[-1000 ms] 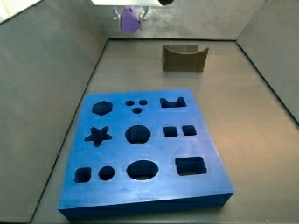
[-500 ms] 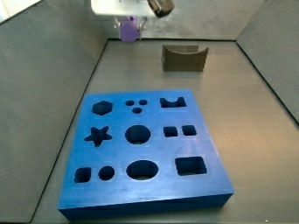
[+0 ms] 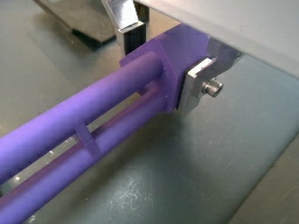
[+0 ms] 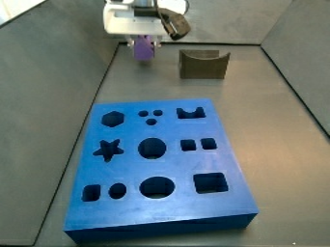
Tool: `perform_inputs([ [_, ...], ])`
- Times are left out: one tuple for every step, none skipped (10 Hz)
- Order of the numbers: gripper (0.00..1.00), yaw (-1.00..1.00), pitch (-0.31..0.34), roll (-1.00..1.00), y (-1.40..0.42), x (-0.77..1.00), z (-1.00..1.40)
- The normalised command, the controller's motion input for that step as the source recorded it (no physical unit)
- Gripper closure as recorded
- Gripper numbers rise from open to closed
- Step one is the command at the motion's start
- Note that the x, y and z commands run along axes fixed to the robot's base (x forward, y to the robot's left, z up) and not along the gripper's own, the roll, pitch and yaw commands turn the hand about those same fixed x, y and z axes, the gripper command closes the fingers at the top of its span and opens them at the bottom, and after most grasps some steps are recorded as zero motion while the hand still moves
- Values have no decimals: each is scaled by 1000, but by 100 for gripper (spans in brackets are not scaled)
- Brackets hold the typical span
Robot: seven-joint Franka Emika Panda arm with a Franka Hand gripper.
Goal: Pick up the 3 prong object. Move up. Rotate the 3 prong object. Place the 3 prong object on the fixture. Regrasp the 3 prong object. Move to above the board. Insert the 3 prong object.
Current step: Rotate the 3 prong object.
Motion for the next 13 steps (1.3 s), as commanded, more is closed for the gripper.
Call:
perform_inputs([
  [100, 20, -30, -125, 12, 44, -358],
  [100, 21, -37, -131, 13, 46, -284],
  [0, 0, 0, 0, 0, 0, 0],
  [0, 0, 0, 0, 0, 0, 1000],
  [0, -1, 10, 0, 0, -6, 1000],
  [0, -5, 23, 4, 0, -14, 1000],
  [0, -15, 40, 18, 3, -15, 1000],
  [0, -21, 58, 34, 4, -14, 1000],
  [0, -23, 64, 48, 6, -18, 1000],
  [0, -24, 66, 58, 7, -22, 1000],
  [0, -24, 62, 79, 8, -33, 998],
  [0, -24, 60, 87, 8, -34, 902],
  [0, -15, 61, 97, 5, -37, 710],
])
